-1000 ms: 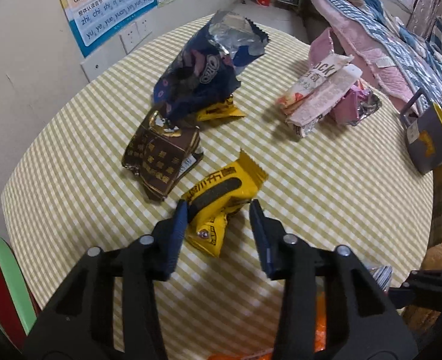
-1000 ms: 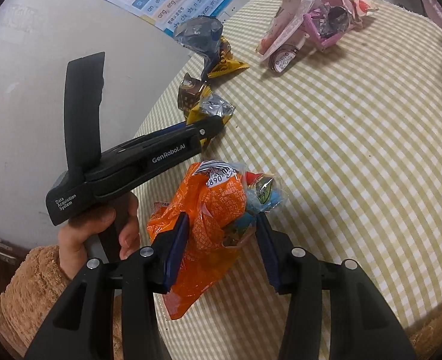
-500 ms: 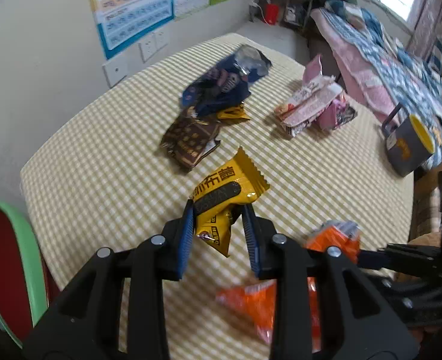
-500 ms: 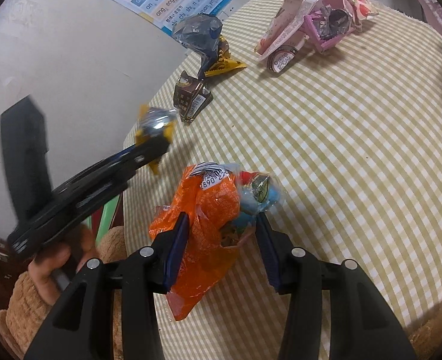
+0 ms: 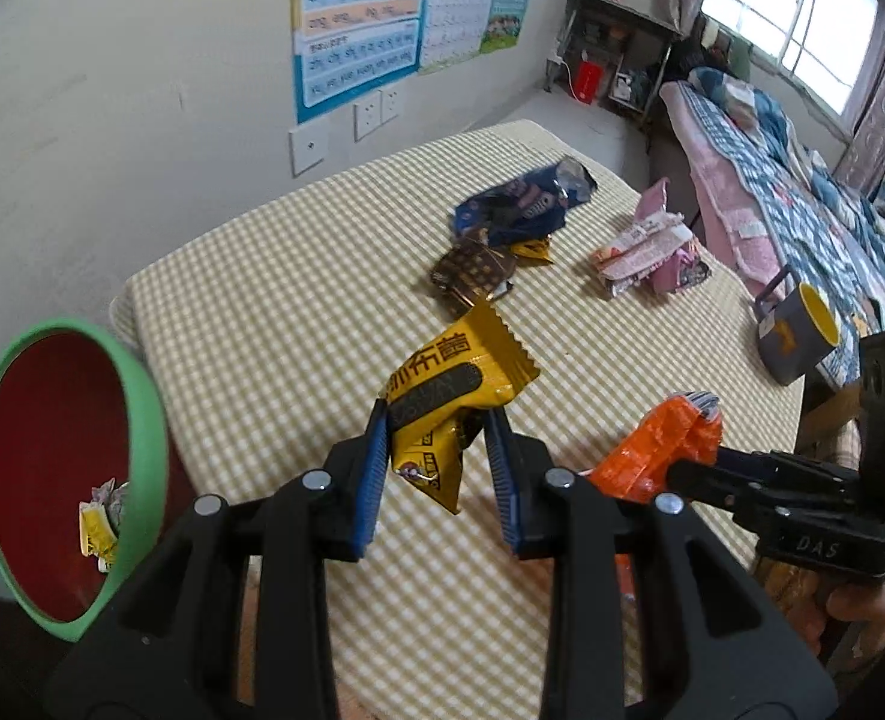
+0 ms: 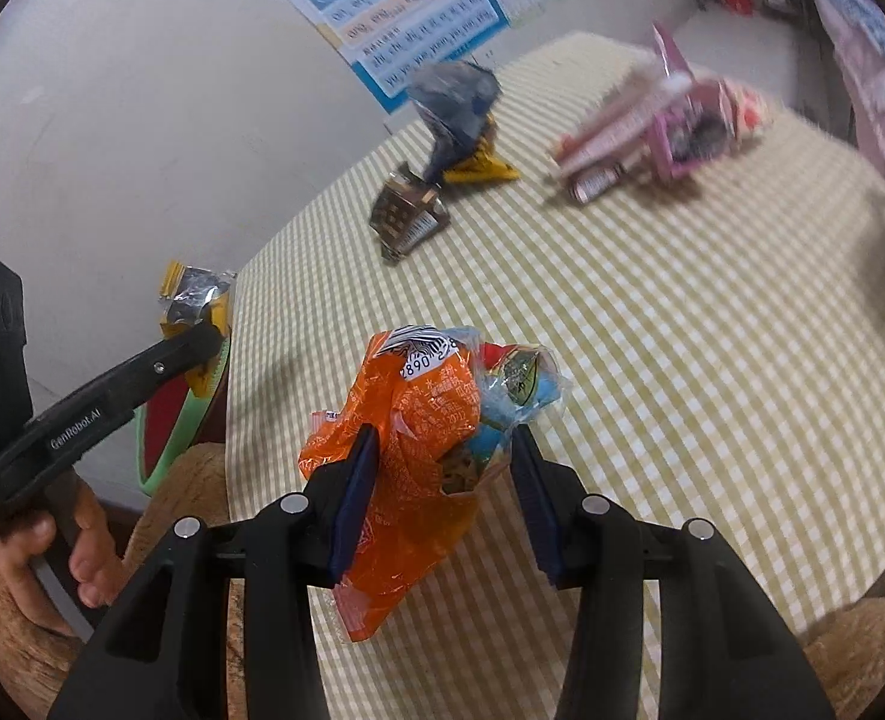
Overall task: Collect trash
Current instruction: 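Carry the yellow wrapper and orange bag over the red bin with both tools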
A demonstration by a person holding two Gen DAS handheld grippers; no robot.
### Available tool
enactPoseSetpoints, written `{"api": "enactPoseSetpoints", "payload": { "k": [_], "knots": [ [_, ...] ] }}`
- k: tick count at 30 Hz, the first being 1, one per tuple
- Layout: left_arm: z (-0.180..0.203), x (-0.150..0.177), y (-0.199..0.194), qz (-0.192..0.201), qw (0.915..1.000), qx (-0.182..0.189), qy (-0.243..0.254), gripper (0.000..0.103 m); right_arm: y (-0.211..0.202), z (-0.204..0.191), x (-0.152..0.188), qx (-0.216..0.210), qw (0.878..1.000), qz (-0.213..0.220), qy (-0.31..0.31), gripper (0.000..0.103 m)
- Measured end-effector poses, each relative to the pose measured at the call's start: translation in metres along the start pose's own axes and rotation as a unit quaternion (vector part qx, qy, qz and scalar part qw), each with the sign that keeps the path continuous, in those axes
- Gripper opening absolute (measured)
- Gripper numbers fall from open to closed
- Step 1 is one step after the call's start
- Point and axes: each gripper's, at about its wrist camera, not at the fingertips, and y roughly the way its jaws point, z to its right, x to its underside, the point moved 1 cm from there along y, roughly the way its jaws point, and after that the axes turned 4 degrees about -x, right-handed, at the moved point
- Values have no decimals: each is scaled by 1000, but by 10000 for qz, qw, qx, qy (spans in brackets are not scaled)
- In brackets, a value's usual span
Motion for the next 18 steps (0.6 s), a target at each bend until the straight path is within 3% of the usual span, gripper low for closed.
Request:
{"api": "enactPoseSetpoints", "payload": {
  "k": [18],
  "knots": [
    [-38, 6, -37, 463, 9985, -213, -216, 30, -18, -45, -8, 328, 9984, 419, -164, 44]
  ]
}}
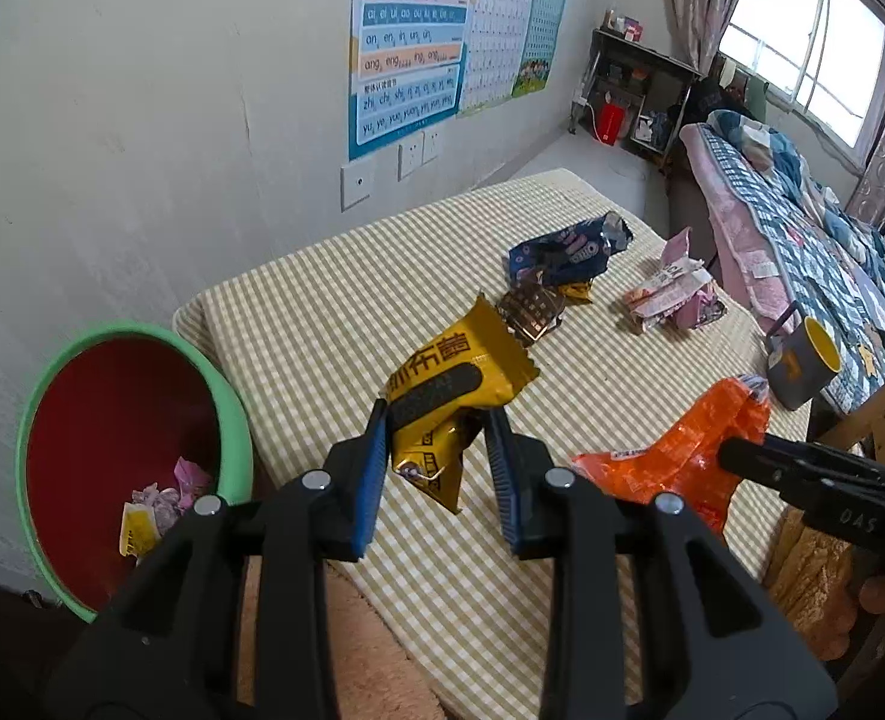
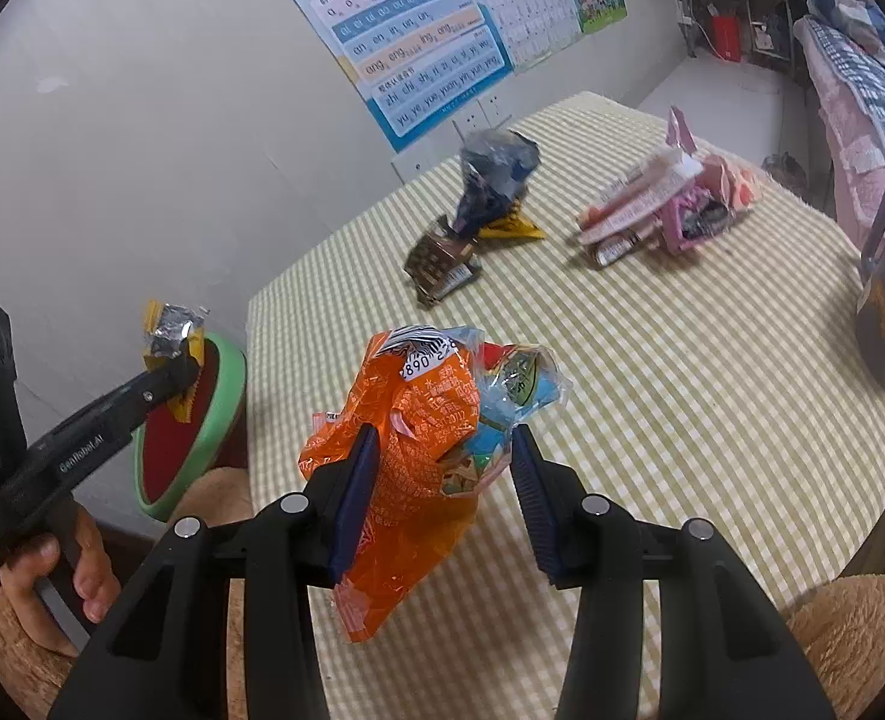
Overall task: Collect trash
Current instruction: 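Carry the yellow wrapper and orange bag over the red bin with both tools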
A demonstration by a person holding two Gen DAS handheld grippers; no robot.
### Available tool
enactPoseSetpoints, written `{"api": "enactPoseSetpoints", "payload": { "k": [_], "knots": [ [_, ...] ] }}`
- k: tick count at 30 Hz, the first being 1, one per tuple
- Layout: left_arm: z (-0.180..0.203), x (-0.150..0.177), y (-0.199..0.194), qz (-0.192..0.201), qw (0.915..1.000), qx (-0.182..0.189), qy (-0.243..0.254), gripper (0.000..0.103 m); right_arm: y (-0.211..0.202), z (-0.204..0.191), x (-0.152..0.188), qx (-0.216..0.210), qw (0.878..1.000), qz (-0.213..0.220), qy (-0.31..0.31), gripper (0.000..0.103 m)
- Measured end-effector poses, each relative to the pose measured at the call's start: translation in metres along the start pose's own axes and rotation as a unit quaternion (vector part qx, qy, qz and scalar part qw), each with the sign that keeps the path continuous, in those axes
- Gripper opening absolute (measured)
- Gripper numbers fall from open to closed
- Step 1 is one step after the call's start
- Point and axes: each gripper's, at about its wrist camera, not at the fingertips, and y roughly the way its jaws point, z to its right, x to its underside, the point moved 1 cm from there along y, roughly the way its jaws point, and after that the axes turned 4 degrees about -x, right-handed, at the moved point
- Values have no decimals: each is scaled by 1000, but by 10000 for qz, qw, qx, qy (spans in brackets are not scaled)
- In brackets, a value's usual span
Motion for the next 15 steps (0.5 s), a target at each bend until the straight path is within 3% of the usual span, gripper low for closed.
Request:
{"api": "enactPoseSetpoints", "payload": {
  "k": [15],
  "knots": [
    [-44, 3, -14, 139, 9987, -189, -456, 30, 11, -60, -5, 44, 9981, -21, -611, 44]
  ]
}}
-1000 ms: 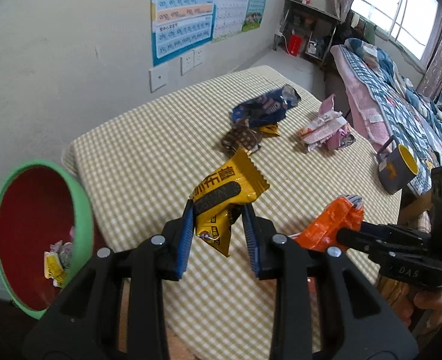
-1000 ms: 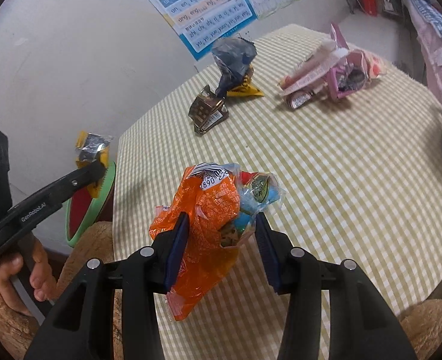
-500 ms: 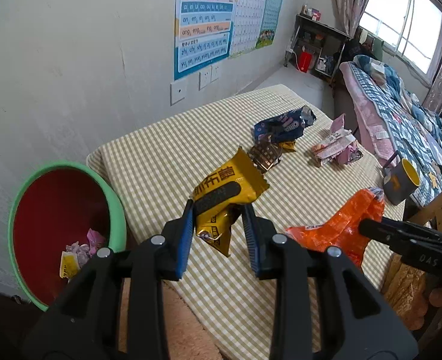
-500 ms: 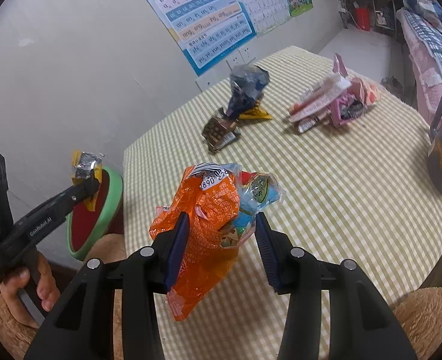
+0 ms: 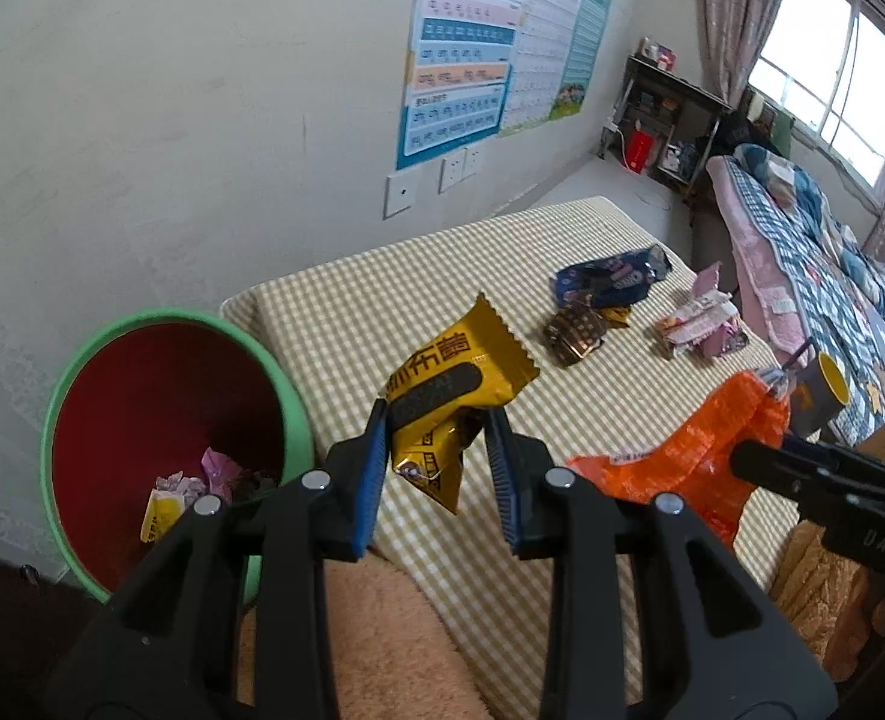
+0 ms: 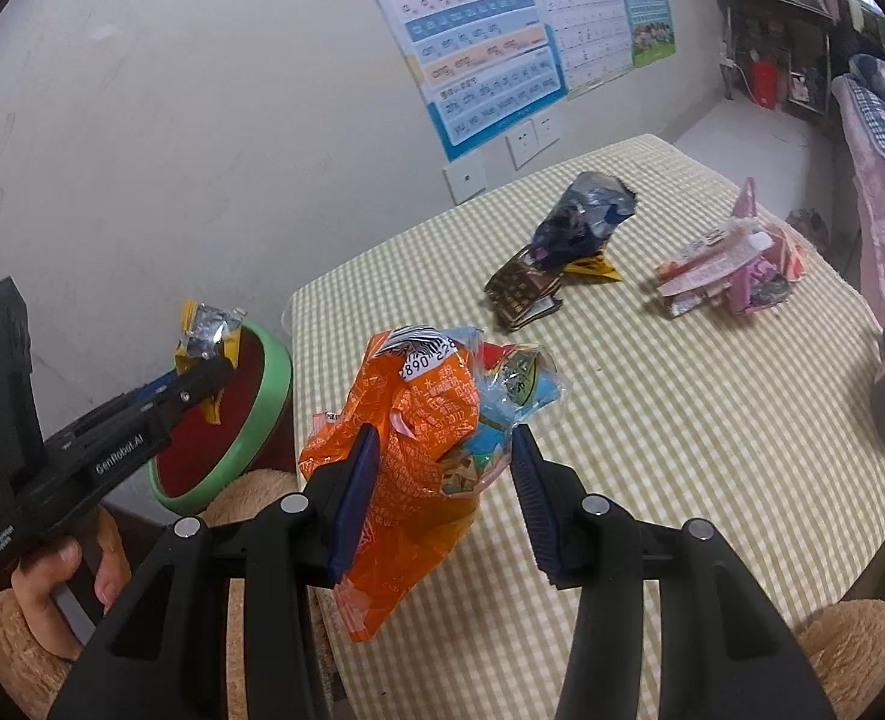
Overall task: Collect trash
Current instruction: 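Carry the yellow wrapper and orange bag over the red bin with both tools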
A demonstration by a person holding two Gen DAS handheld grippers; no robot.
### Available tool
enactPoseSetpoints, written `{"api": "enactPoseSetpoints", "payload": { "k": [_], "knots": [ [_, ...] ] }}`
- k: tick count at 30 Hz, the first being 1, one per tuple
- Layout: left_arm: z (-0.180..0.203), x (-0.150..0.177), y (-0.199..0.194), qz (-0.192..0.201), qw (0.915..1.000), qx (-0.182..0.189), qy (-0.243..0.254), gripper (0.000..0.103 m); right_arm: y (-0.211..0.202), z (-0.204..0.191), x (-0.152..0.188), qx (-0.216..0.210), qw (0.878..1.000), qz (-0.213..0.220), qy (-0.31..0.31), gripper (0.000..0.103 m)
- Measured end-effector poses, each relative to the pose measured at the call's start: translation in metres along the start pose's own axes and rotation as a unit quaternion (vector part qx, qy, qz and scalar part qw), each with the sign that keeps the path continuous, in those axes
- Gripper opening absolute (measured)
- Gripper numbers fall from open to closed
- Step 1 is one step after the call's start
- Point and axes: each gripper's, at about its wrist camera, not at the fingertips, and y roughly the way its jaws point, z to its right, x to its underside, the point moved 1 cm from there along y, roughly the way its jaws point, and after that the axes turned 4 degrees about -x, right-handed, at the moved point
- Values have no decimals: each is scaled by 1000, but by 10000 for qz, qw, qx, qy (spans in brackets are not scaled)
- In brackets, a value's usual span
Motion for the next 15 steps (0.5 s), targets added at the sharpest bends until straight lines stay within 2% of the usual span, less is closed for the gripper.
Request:
{"api": "enactPoseSetpoints", "payload": {
  "k": [15],
  "knots": [
    [-47, 2, -2, 76, 9985, -287, -453, 30, 22, -42, -11, -8, 9990, -168, -410, 44]
  ]
}}
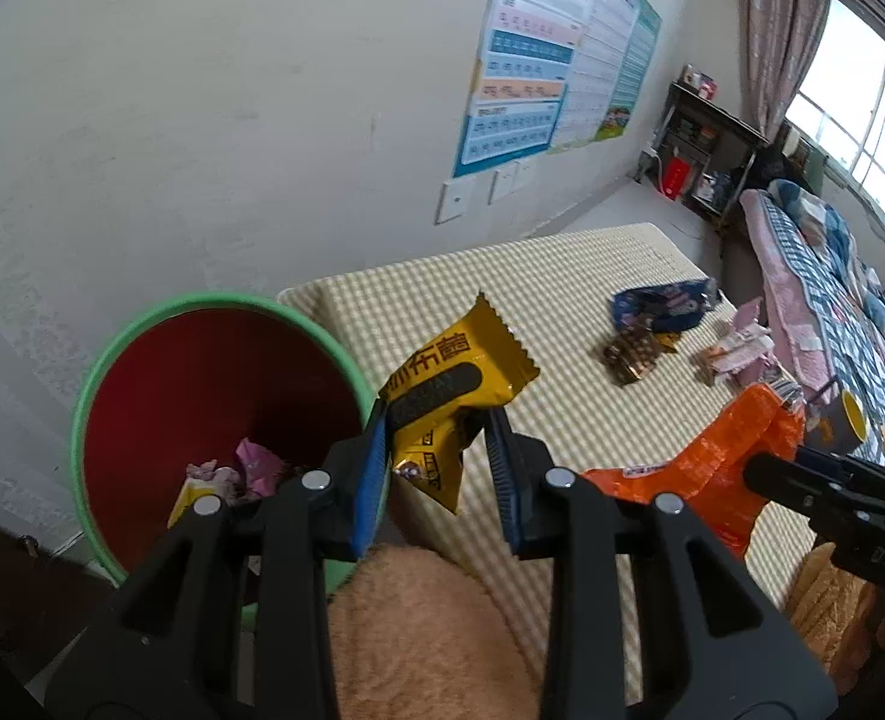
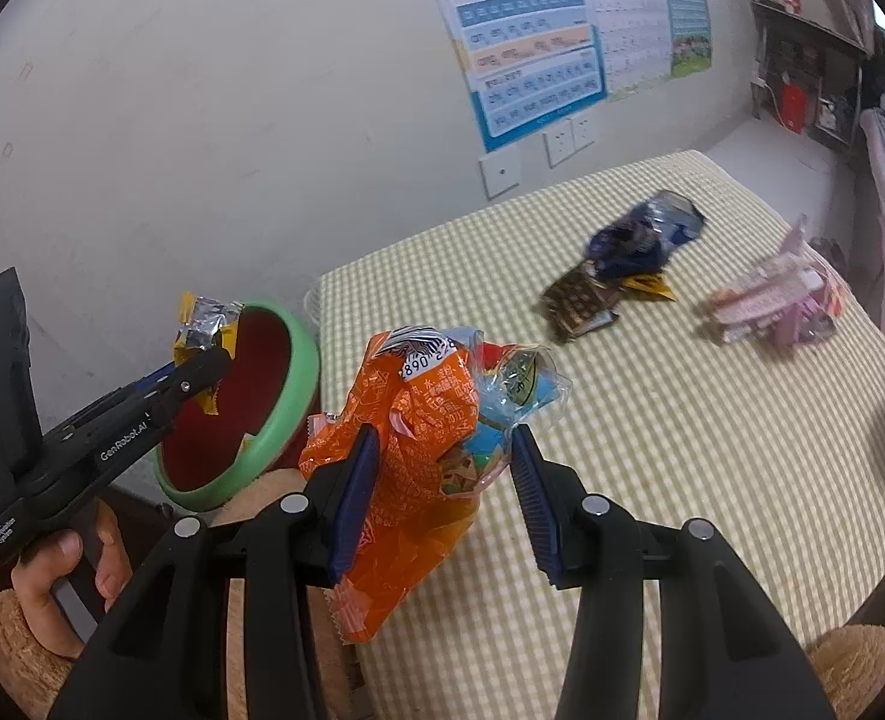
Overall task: Collect trash
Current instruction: 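Carry the yellow wrapper and orange bag over the red bin with both tools, then release the yellow wrapper into the bin with the left tool while the right tool releases the orange bag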
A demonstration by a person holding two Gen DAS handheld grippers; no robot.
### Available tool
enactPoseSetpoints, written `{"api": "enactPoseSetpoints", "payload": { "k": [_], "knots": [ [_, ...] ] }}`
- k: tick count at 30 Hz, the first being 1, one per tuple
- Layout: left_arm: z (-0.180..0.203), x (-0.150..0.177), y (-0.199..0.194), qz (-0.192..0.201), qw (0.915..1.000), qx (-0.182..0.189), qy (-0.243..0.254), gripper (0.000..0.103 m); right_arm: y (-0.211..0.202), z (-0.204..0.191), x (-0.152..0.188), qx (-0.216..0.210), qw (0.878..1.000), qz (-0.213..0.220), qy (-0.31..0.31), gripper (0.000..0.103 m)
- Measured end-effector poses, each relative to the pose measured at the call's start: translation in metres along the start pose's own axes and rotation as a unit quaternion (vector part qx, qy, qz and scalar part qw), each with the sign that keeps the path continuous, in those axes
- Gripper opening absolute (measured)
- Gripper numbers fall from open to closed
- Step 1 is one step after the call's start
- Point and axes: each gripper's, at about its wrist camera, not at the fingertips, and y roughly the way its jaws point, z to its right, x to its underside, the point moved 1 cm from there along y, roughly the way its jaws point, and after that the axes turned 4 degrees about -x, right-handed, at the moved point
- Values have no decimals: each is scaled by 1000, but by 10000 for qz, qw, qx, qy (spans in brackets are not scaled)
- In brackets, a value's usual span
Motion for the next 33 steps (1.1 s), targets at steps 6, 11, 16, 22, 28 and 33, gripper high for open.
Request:
{"api": "enactPoseSetpoints", "payload": {
  "k": [6, 11, 16, 22, 28, 33],
  "knots": [
    [-26, 3, 5, -58, 9995, -207, -219, 30, 12, -23, -6, -59, 9996, -87, -244, 44],
    [-43, 6, 5, -73, 9988, -260, -400, 30, 22, -42, -12, -124, 9988, -146, -443, 44],
    [-58, 8, 8, -123, 9980, -294, -540, 30, 31, -58, -16, -195, 9979, -201, -584, 44],
    [-68, 10, 10, -158, 9972, -342, -641, 30, 37, -73, -19, -254, 9968, -255, -713, 44],
    [-80, 12, 11, -156, 9960, -453, -753, 30, 43, -86, -26, -306, 9957, -258, -831, 44],
    [-100, 14, 13, -188, 9932, -692, -917, 30, 50, -102, -34, -377, 9941, -226, -995, 45]
  ]
}}
